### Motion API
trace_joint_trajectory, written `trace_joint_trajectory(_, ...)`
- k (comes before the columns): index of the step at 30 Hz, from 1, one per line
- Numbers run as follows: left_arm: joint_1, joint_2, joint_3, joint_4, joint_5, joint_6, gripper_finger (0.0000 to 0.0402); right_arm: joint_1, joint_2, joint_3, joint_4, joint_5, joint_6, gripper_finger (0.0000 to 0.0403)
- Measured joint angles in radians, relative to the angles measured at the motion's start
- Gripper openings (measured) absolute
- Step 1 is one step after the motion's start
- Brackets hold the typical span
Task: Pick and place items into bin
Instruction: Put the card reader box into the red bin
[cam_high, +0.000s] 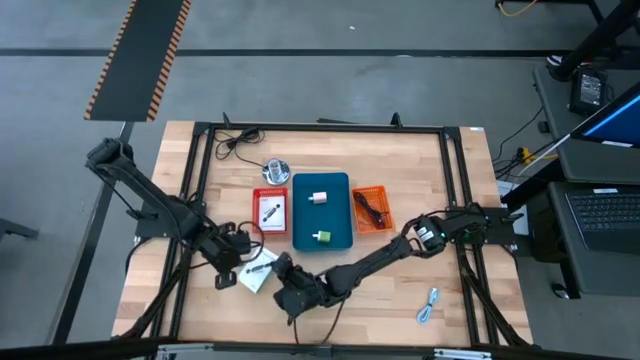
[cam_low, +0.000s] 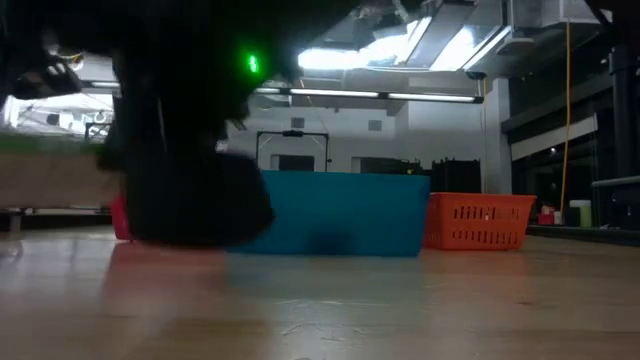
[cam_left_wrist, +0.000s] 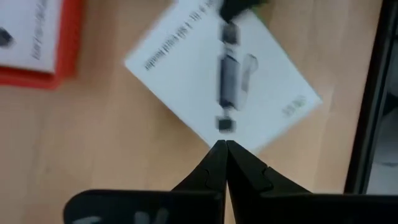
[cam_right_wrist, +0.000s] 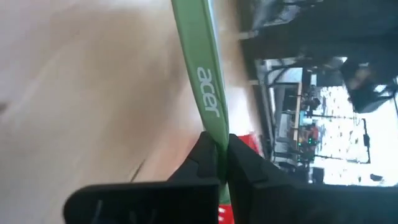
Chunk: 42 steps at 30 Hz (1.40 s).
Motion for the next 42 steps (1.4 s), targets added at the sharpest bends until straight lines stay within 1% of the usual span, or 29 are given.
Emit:
trace_joint_trajectory(5, -0.014, -0.043, 0.001, -0.002, -0.076, 0.032, 0.0002, 0.012, -0.065, 0.000, -0.034, 0.033, 0.008, 0.0000)
trace_joint_trajectory(8, -0.035, -0.051, 0.001, -0.002, -0.113, 0.034, 0.0002, 0.011, -0.111, 0.001, -0.106, 0.035, 0.063, 0.0000)
trace_joint_trajectory(13, -0.077, -0.054, 0.001, -0.002, -0.187, 0.034, 0.0002, -0.004, -0.174, 0.001, -0.280, 0.030, 0.201, 0.0000)
trace_joint_trajectory(17, -0.103, -0.054, 0.001, -0.001, -0.255, 0.033, 0.0001, -0.022, -0.205, 0.001, -0.426, 0.076, 0.299, 0.0000)
trace_joint_trajectory(19, -0.113, -0.054, 0.001, 0.010, -0.311, 0.033, 0.0002, -0.032, -0.214, 0.001, -0.507, 0.097, 0.358, 0.0000)
trace_joint_trajectory(21, -0.116, -0.054, 0.001, 0.042, -0.392, 0.037, 0.0002, -0.040, -0.222, 0.001, -0.587, 0.107, 0.432, 0.0000)
trace_joint_trajectory(24, -0.117, -0.054, 0.001, 0.080, -0.495, 0.084, 0.0002, -0.049, -0.233, 0.001, -0.677, 0.129, 0.524, 0.0000)
trace_joint_trajectory(28, -0.106, -0.047, 0.001, 0.156, -0.570, 0.146, 0.0003, -0.049, -0.241, 0.001, -0.740, 0.199, 0.556, 0.0000)
trace_joint_trajectory(32, -0.075, -0.019, 0.001, 0.278, -0.581, 0.249, 0.0002, -0.050, -0.241, 0.001, -0.747, 0.204, 0.554, 0.0000)
trace_joint_trajectory(35, -0.056, 0.011, 0.001, 0.356, -0.572, 0.358, 0.0003, -0.053, -0.241, 0.001, -0.752, 0.184, 0.555, 0.0000)
trace_joint_trajectory(38, -0.051, 0.030, 0.001, 0.381, -0.589, 0.431, 0.0003, -0.053, -0.261, 0.000, -0.779, 0.164, 0.568, 0.0000)
trace_joint_trajectory(42, -0.052, 0.033, 0.001, 0.382, -0.652, 0.492, 0.0003, -0.053, -0.319, 0.001, -0.858, 0.134, 0.666, 0.0000)
